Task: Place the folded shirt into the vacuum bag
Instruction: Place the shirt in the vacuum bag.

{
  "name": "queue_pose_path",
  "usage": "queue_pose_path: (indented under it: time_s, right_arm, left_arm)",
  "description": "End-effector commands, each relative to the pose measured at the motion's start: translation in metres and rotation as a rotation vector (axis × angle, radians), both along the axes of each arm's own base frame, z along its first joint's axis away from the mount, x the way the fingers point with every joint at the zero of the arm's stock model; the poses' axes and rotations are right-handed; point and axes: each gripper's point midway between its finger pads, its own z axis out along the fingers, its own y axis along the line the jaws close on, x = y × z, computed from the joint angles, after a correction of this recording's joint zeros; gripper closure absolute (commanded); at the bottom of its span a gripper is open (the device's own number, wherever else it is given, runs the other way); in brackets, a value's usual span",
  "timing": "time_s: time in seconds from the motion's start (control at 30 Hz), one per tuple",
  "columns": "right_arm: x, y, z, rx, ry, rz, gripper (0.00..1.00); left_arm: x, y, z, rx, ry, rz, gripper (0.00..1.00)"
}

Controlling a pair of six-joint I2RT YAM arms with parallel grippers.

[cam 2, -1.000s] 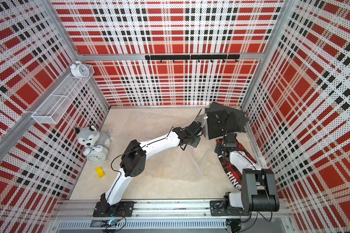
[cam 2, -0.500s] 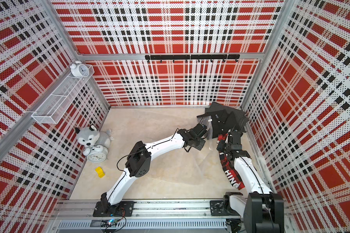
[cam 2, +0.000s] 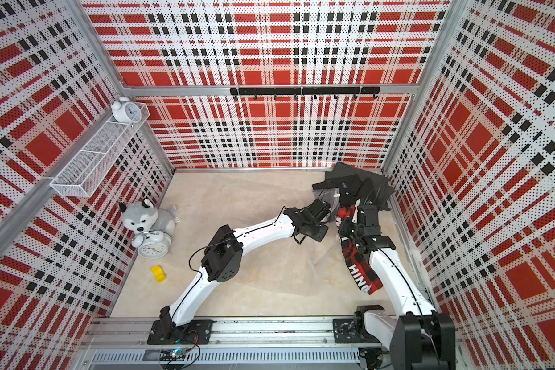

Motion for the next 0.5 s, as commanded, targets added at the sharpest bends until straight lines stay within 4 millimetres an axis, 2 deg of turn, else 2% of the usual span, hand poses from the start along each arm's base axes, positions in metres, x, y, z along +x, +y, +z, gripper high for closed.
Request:
queue_pose_path:
  time_s: [0.0,0.07,0.2,0.47]
  right_arm:
    - [0.02,0.009,0.004,0.024,-0.041,-0.003,1.0]
    - [0.027,0.014,-0.003,0.063,-0.028,-0.012,1.0]
    - [0.039,0.02,-0.03,0.078,0.022,-0.003,1.0]
    - [0.038,0.018,-0.083,0.067,0.134,-0.024,1.0]
  left_arm:
    - [-0.002,-0.012,0.005,-0.034,-0.007,-0.009,1.0]
    - [-0.003,-0.011,0.007,-0.034,-0.01,-0.002,1.0]
    - [-0.003,-0.009,0.02,-0.057,-0.032,0.015,1.0]
    - [-0.005,-0.002,0.061,-0.141,-0.099,0.049,1.0]
